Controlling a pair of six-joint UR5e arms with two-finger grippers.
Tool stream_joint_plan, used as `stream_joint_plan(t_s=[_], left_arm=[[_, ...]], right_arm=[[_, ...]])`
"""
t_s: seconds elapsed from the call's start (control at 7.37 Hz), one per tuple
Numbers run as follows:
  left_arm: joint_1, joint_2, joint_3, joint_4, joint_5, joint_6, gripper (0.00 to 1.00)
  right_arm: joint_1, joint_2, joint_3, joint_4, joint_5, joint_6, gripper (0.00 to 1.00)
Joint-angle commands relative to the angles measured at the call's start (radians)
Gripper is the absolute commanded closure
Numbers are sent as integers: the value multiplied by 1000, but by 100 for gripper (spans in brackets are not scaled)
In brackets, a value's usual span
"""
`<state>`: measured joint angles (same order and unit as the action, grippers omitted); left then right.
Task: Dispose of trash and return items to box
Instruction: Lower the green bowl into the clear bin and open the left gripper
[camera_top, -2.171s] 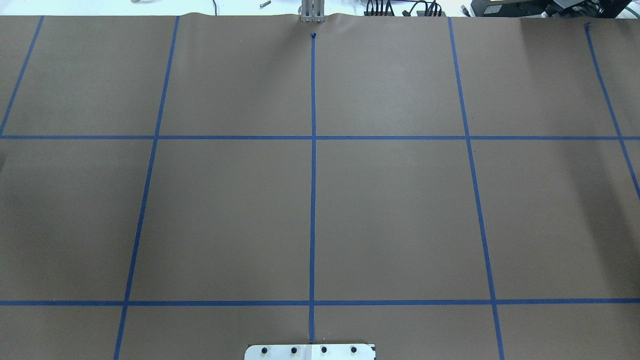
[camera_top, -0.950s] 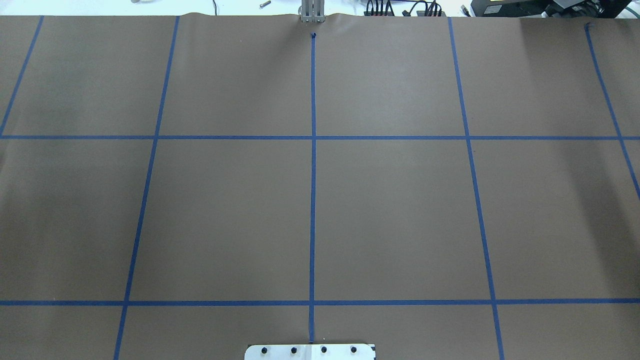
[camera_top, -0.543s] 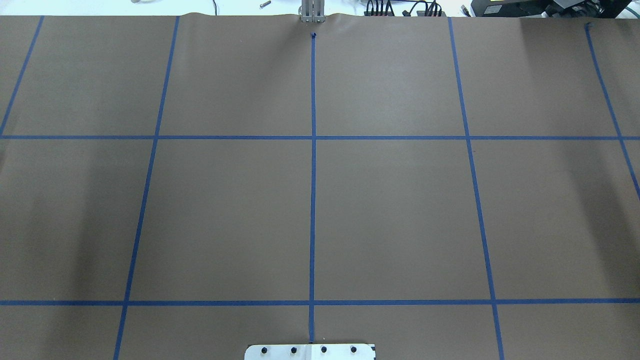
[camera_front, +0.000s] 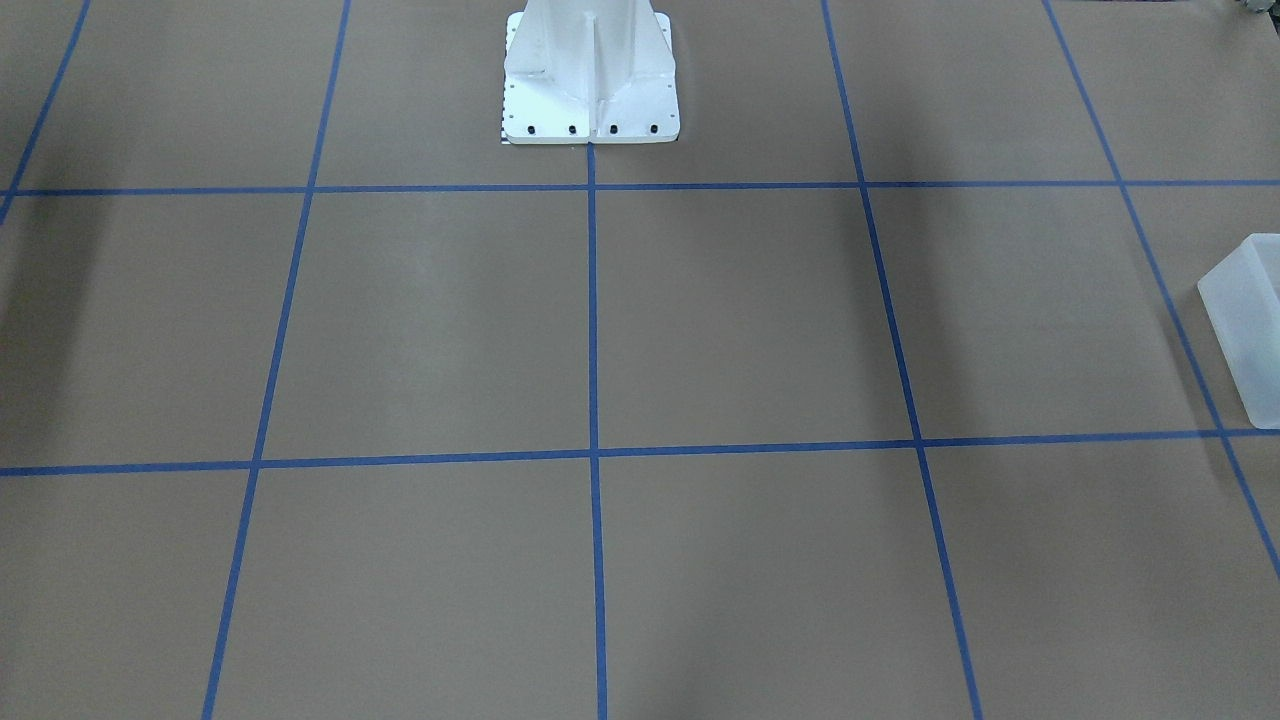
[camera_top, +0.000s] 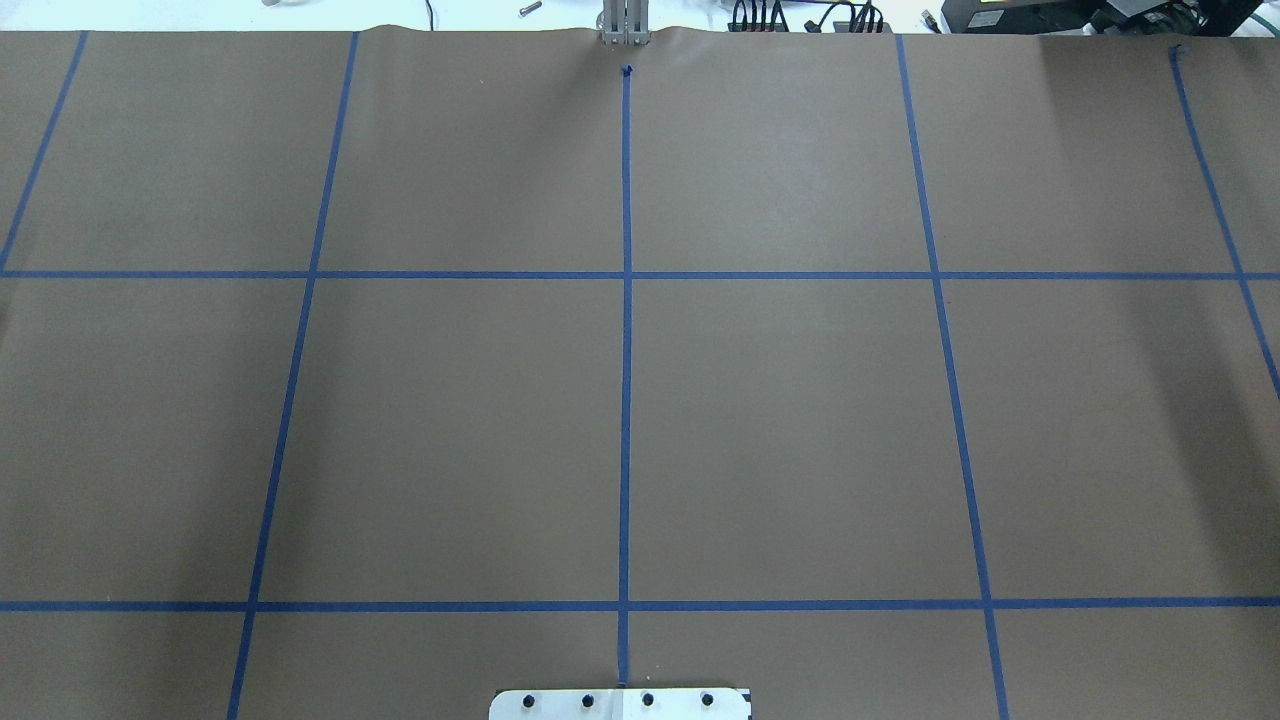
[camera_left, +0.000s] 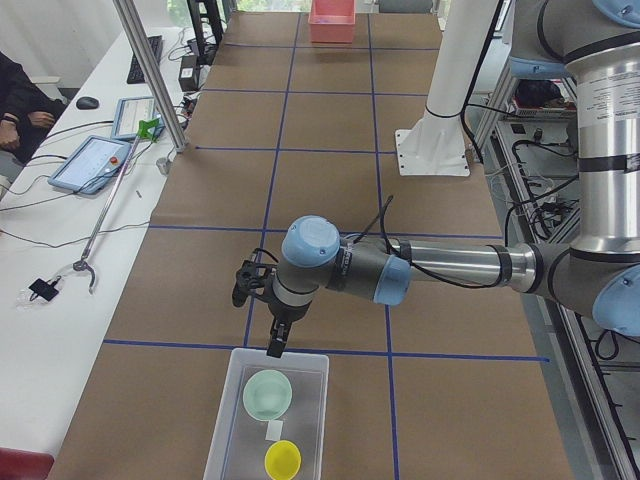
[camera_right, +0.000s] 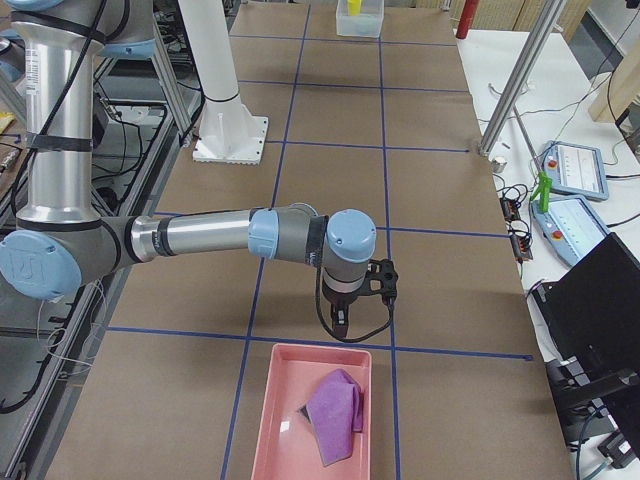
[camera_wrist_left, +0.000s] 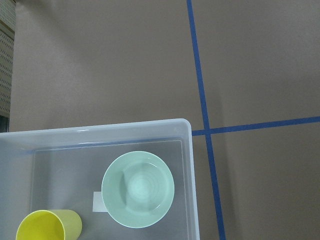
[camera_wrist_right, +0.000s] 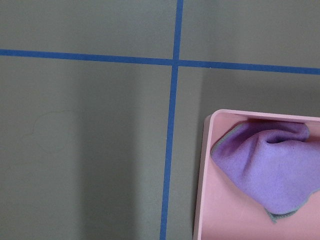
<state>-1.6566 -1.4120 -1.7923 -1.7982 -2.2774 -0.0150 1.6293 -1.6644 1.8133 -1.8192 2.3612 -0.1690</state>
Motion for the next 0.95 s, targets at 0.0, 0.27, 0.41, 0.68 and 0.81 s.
stream_joint_plan(t_s=[0.0, 0.27, 0.41, 0.68, 0.81], left_arm=[[11, -1, -9, 9, -4, -8, 2], [52, -4, -10, 34, -31, -11, 2], [63, -27, -13, 86, -33, -10, 2], [70, -32, -15, 131, -57, -10, 2], [70, -30, -7, 129, -57, -8, 2]], right_arm=[[0, -2, -18, -3, 1, 0, 0], [1, -3, -26, -3, 0, 0, 0], [1, -3, -34, -3, 1, 0, 0], [1, -8, -32, -5, 1, 0, 0], [1, -11, -32, -5, 3, 2, 0]])
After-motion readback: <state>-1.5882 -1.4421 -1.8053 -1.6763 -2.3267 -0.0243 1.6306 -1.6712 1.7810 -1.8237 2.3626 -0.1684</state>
